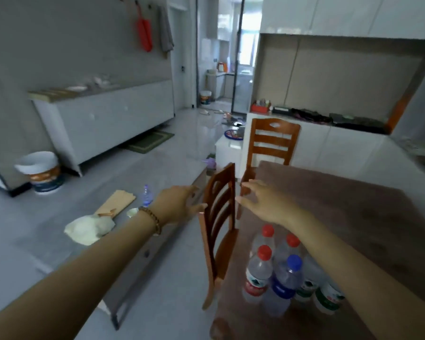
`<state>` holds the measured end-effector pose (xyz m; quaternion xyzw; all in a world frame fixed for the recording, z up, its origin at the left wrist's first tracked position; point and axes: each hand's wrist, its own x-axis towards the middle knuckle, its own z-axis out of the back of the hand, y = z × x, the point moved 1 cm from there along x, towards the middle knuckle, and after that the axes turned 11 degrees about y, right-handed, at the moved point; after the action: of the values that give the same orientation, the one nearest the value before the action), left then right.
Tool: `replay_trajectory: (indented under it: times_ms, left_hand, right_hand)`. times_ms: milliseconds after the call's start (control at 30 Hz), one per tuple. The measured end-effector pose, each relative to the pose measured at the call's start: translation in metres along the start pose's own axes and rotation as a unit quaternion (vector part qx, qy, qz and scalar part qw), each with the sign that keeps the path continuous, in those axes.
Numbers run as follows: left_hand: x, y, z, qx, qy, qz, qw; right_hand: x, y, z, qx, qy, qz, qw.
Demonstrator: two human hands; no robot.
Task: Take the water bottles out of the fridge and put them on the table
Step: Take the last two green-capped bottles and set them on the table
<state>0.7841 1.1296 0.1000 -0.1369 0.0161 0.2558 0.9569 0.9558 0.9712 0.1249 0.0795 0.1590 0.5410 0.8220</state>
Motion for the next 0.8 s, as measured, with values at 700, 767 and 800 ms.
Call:
replay_trajectory:
  times_ms: [700,767,800]
  left_hand:
    - [-0.754,0.362,0.038,0.017,-0.197,0.677,0.709]
    - [-0.822,0.351,0.024,0.023,-0.201,0.732,0.651]
    - [-0.854,0.344,0.018,0.026,-0.201,0.757,0.621]
  right_hand:
    - [-0.062,0.841,-0.257,-0.096,0.153,0.652,0.736]
    - [-0.115,0.901,-0.289,-0.095,0.176,0.706,0.679]
    - [-0.143,0.929,-0.303,-0.097,0.190,0.730,0.650]
